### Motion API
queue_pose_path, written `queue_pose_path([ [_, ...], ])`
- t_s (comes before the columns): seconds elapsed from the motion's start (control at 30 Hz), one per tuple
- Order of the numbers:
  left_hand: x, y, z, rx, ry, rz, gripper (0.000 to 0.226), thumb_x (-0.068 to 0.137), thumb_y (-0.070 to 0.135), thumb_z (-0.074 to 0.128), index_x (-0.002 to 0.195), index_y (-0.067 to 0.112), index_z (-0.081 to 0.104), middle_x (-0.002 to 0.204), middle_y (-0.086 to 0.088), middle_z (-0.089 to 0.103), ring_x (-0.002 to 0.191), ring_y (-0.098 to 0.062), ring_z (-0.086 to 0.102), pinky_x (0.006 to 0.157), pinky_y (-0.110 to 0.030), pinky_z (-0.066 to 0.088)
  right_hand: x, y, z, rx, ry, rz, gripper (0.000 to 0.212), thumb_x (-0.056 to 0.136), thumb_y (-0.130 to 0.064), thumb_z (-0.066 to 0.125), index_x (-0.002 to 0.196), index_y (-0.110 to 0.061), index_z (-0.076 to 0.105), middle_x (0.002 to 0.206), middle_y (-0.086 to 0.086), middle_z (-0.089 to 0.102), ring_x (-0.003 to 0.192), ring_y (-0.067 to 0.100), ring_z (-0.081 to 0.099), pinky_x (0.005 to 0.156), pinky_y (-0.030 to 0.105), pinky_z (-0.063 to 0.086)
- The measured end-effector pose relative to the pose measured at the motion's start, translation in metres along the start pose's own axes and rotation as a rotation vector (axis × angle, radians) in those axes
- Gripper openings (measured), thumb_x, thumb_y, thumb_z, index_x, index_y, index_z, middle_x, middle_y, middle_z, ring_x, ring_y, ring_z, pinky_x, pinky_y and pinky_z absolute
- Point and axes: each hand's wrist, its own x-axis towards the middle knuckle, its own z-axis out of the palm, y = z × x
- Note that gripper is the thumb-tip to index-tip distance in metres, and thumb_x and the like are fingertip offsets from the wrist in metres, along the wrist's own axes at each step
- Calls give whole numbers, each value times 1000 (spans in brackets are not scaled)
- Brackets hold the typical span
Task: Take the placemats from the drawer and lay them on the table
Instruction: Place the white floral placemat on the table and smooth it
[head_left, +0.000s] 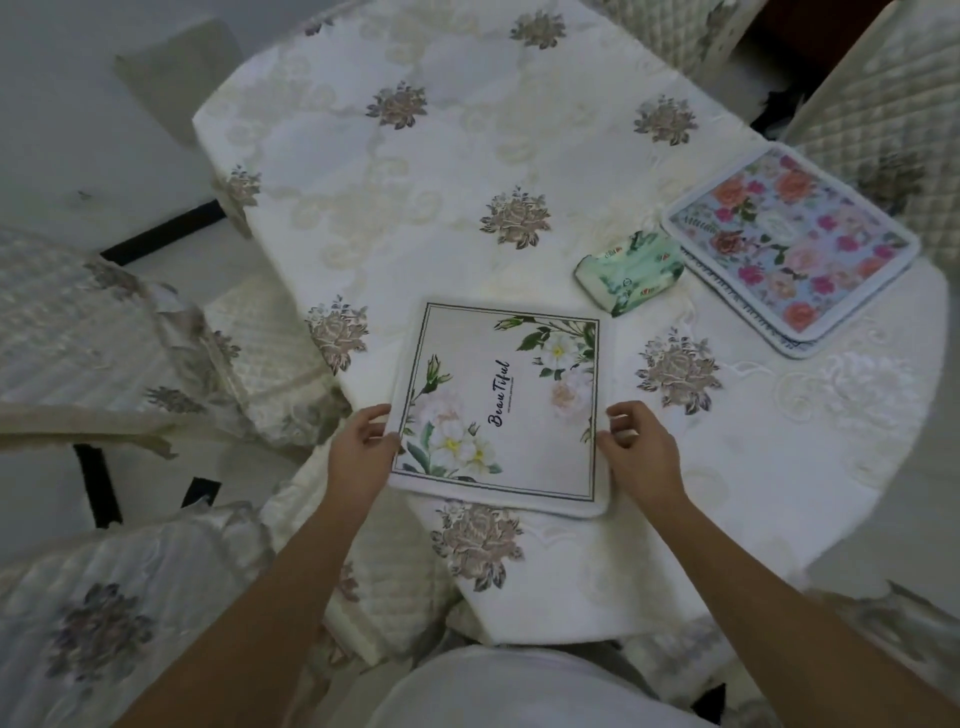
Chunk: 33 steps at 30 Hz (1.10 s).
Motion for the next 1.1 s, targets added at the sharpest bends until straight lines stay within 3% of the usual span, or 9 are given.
queue_pose_path([
  [0.13,35,17,-3,-152,72,-86,27,89,6,70,112,19,67,93,3,68,78,-7,66,62,-14,50,-13,0,-3,-146,-59,-31,11,87,-27,69,93,-34,64,79,-15,67,70,-3,62,62,16,44],
  [0.3,19,-10,-2,-158,177,-147,27,86,5,74,111,9,63,93,-6,63,85,-21,63,80,-35,55,8,-25,-3,-221,-32,-140,4,87,-28,67,90,-30,66,77,-13,66,69,1,61,61,21,46],
  [0.43,1,-28,0,-262,185,-207,27,87,7,74,111,10,62,89,-5,68,71,-15,64,65,-34,56,47,-52,9,-184,-60,-208,13,87,-26,68,100,-25,68,90,-10,67,76,7,62,70,27,52],
  [0.57,-12,-38,7,-288,198,-211,17,87,6,74,99,15,64,88,-6,72,74,-14,69,57,-24,57,92,-75,23,-230,-85,-295,20,87,-24,65,107,-23,67,102,-7,67,90,12,61,80,32,52],
  [0.73,-25,-32,18,-355,162,-255,13,89,4,71,101,6,68,91,-10,76,78,-20,75,59,-27,59,135,-89,37,-327,-98,-382,30,88,-22,66,117,-17,65,112,3,63,105,21,57,89,37,50],
  [0.87,-42,-25,34,-406,88,-247,22,88,-1,70,106,12,67,93,-8,76,82,-19,74,65,-28,60,154,-90,40,-411,-94,-405,34,86,-21,68,119,-13,64,113,9,61,107,26,54,90,39,48],
  [1.0,-45,-17,43,-354,103,-208,39,87,-9,66,101,26,61,95,-6,71,80,-15,73,66,-30,61,163,-88,38,-419,-115,-378,32,84,-19,69,116,-14,64,106,6,62,98,24,57,80,36,50],
  [1.1,-32,-11,31,-293,129,-181,37,87,-7,66,102,26,63,93,-5,72,78,-13,73,68,-34,62,162,-86,27,-331,-136,-286,24,84,-17,69,107,-17,65,91,-3,63,81,17,59,75,33,52],
])
